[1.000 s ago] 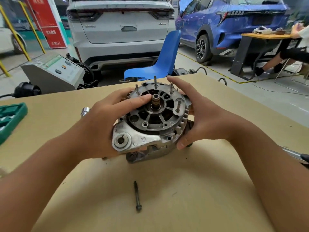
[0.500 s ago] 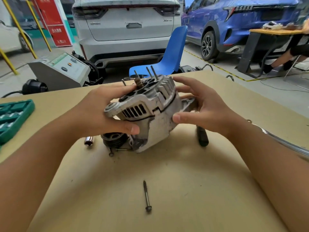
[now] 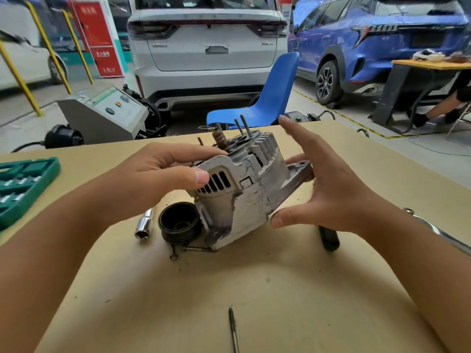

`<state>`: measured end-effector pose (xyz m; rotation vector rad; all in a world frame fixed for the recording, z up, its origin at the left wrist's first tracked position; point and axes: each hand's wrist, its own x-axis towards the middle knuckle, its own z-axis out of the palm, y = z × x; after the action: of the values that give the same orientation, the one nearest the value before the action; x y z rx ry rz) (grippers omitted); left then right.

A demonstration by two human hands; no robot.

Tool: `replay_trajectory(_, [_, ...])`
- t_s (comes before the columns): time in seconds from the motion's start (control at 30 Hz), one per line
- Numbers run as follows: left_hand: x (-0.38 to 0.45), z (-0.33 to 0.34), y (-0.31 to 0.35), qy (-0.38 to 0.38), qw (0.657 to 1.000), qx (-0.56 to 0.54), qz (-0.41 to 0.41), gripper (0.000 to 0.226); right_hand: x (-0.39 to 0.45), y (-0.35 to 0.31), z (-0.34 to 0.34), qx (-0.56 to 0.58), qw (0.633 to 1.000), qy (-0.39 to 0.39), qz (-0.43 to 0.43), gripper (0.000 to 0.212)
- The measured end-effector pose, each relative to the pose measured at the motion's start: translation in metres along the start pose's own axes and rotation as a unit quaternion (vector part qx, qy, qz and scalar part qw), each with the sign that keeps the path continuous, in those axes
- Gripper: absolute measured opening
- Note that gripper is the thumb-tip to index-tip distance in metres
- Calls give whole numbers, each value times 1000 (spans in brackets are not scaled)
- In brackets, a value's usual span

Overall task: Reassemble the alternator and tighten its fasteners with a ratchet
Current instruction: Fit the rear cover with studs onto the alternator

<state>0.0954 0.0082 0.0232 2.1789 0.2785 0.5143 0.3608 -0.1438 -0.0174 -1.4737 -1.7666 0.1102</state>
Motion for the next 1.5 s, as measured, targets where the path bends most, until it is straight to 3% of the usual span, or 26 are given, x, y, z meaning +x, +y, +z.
replay_trajectory(0.2, [-4,-5,-4,-24,1000,5,-17,46,8,-6,9,-67,997,-30,-39,124])
replay_trajectory(0.33, [-5,-3,-3,-43,999,2,-23,47,12,-11,8,-107,993,-11,-54,119])
replay_trajectory(0.53, [-10,7,-9,29,996,73,29,97,16,-14,2,-229,972,6,-42,117])
replay_trajectory(0.67, [-9,13,-10,61,995,67,47,108,18,-4,-7,-203,979,-5,20,117])
replay_trajectory(0.8, [2,26,-6,52,988,137,50,138,13,9,-17,-153,985,-11,77,115])
replay_trajectory(0.9, [12,39,-6,60,970,231,56,148,5,18,-19,-160,982,-6,98,117])
replay_trajectory(1.0, [16,54,-8,114,947,291,77,141,-2,22,-17,-150,984,8,98,119])
replay_trajectory(1.13, [17,57,-14,195,932,283,115,116,-2,14,-10,-124,992,14,32,129])
replay_trajectory(1.3, [14,57,-17,227,930,266,110,108,5,-2,8,-176,983,45,-11,127])
replay_trajectory(1.5, [13,55,-19,233,925,270,128,104,10,2,12,-154,983,84,-57,114])
